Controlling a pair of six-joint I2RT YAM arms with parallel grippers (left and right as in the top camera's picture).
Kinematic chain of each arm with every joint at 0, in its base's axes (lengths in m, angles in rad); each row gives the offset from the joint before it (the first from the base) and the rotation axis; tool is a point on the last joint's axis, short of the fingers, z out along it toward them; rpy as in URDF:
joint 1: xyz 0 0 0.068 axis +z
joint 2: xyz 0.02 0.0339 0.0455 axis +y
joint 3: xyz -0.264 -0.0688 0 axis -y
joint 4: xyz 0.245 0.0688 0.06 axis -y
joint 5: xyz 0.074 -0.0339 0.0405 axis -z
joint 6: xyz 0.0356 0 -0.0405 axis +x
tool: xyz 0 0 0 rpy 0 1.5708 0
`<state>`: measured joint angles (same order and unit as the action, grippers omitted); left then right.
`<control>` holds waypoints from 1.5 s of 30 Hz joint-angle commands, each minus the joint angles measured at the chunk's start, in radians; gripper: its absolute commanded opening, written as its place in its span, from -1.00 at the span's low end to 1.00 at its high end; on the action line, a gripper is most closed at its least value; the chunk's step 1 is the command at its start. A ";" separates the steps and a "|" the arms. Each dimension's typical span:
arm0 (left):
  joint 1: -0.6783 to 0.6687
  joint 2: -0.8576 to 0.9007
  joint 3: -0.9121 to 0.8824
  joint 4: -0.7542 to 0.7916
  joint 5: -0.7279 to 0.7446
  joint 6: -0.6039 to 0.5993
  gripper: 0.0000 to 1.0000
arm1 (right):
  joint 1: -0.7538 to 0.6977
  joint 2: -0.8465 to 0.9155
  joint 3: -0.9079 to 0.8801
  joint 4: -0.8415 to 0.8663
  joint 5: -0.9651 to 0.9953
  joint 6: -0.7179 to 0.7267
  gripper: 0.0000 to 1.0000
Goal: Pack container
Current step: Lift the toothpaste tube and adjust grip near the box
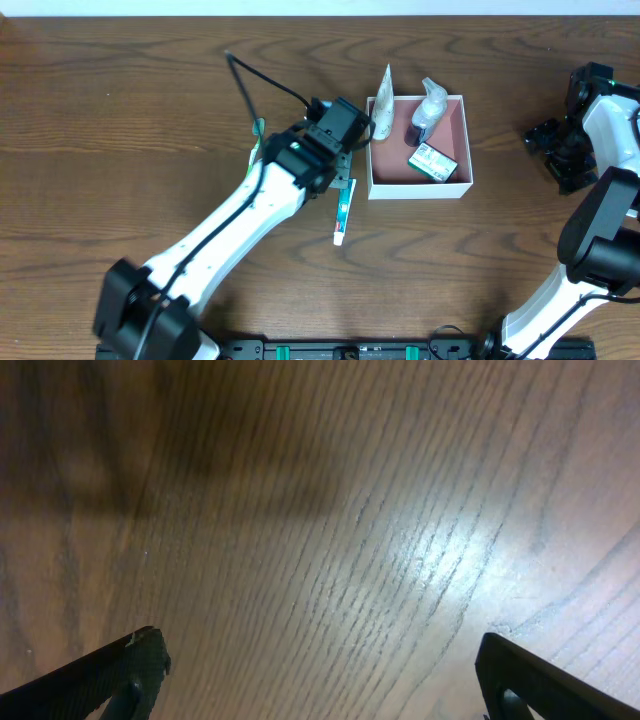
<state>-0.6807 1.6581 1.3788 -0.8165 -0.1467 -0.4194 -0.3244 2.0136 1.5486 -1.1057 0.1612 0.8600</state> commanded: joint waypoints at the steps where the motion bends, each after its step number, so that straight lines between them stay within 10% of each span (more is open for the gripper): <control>1: 0.003 0.061 0.010 -0.019 0.087 -0.013 0.05 | -0.003 -0.016 -0.001 0.000 0.011 0.018 0.98; 45: -0.065 0.218 -0.125 0.014 0.270 -0.110 0.05 | -0.003 -0.016 -0.001 0.000 0.011 0.018 0.98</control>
<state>-0.7452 1.8610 1.2678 -0.8040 0.1249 -0.5209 -0.3244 2.0136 1.5486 -1.1057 0.1612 0.8600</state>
